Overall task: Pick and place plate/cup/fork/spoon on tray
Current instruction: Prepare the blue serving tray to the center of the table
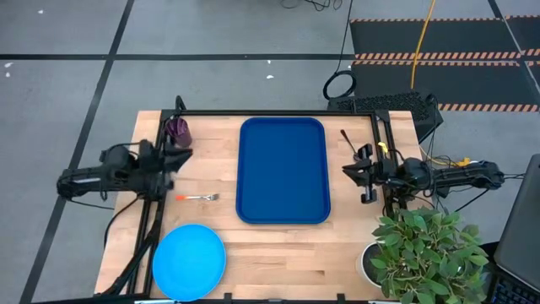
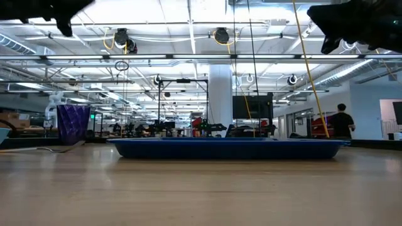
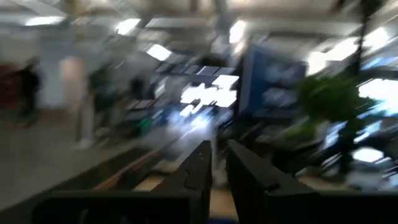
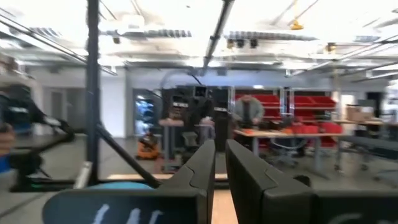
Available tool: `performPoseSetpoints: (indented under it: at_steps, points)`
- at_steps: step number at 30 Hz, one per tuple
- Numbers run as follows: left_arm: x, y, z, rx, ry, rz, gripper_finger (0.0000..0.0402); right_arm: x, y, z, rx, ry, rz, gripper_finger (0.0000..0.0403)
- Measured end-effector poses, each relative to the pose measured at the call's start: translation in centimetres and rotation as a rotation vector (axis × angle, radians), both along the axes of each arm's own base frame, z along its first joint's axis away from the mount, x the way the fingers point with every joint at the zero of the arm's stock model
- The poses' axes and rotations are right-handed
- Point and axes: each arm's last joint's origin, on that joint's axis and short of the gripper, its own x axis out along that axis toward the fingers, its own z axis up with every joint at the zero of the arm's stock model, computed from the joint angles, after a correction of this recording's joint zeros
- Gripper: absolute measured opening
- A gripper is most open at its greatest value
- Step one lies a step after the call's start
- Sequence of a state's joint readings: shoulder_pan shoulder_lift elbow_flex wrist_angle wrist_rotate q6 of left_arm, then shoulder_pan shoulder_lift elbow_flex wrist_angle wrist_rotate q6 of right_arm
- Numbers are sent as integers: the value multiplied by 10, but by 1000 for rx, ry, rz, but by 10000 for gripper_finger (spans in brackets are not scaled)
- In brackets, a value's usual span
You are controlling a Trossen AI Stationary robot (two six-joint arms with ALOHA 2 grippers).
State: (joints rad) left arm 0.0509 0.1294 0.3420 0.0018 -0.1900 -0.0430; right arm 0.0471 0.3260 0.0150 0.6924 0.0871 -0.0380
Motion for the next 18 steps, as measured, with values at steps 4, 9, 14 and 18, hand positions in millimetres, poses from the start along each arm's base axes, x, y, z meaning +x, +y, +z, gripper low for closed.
performPoseSetpoints:
  at_steps: [4,9,14,18]
  points:
    - [16,6,16,14,244,180,52,2,-1,1,-45,-8,-65,34]
    - [52,10,37,149,395,278,52,3,-3,4,-70,-40,-94,34]
    - [94,19,58,248,544,338,52,13,-5,-2,-87,79,-111,34]
    - [125,29,58,256,658,355,52,28,-7,9,-84,170,-162,34]
